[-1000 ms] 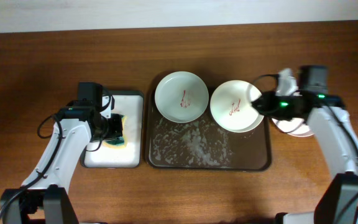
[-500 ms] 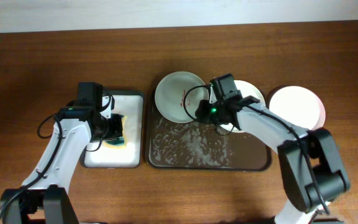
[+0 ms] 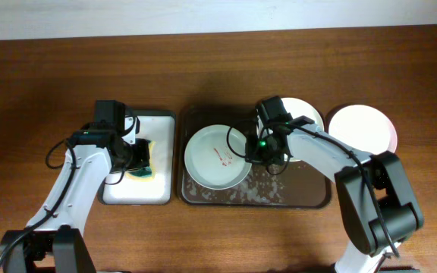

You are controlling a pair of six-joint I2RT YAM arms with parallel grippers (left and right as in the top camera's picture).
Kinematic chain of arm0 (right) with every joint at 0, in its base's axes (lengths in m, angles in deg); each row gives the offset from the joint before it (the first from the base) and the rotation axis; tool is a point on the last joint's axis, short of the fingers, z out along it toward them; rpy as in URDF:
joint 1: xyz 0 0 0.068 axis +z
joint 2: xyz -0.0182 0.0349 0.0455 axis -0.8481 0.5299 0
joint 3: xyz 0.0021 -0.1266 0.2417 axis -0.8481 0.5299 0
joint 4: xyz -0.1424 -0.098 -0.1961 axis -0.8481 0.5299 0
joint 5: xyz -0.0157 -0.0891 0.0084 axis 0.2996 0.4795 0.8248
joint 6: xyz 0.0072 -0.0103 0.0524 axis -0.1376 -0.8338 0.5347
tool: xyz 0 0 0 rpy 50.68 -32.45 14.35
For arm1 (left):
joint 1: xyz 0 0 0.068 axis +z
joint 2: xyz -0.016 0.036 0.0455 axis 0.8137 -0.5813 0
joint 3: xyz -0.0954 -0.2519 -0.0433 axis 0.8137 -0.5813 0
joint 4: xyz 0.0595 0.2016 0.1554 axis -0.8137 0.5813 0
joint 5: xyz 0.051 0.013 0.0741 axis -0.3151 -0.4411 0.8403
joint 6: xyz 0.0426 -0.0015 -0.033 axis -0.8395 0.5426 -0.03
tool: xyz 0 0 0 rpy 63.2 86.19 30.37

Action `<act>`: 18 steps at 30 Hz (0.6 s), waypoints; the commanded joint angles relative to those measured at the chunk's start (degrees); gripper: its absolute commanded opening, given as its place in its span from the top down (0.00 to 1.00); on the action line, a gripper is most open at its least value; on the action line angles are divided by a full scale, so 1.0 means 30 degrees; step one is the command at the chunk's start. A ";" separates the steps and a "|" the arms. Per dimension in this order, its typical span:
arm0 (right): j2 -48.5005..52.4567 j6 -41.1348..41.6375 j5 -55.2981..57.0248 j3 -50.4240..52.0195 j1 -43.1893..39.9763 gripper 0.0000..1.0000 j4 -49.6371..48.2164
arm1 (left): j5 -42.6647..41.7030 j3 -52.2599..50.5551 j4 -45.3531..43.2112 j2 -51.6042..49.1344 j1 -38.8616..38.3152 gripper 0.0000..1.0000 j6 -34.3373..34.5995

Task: Clean dirty plates on tray and stack at the side
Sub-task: 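Grasp the pale green plate edge with the right gripper and tilt it, then scrub the pale green plate with the sponge in the left gripper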

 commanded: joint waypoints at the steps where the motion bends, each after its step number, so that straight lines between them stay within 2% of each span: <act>1: -0.1202 -0.1770 0.0087 0.0029 0.0189 0.96 0.2229 | -0.0780 -0.0124 -0.0029 0.0291 0.0007 1.00 -0.0109; 5: -0.1195 -0.2820 0.0095 0.0029 0.0211 0.96 0.2892 | -0.5865 -0.0124 -0.1304 0.0291 -0.0342 1.00 -0.0102; 7: -0.1195 -0.2820 0.0095 0.0029 0.0211 0.96 0.2732 | -0.7140 -0.0124 -0.2142 0.0291 -0.1195 1.00 0.0204; 9: -0.1188 -0.2812 0.0095 0.0029 0.0211 0.96 0.2739 | -0.7096 -0.0124 -0.3293 0.0255 -0.3031 1.00 0.1749; 10: -0.1188 -0.2805 0.0095 0.0029 0.0211 0.96 0.2739 | -0.6623 -0.0124 -0.4160 0.0080 -0.4095 1.00 0.4065; 13: -0.1188 -0.2783 0.0087 0.0029 0.0211 0.96 0.2739 | -0.5508 -0.0124 -0.5581 -0.0583 -0.5931 1.00 0.8306; 18: -0.1188 -0.2747 0.0087 0.0029 0.0175 0.96 0.2739 | -0.1989 -0.0124 -0.6783 -0.2419 -0.8823 1.00 1.2029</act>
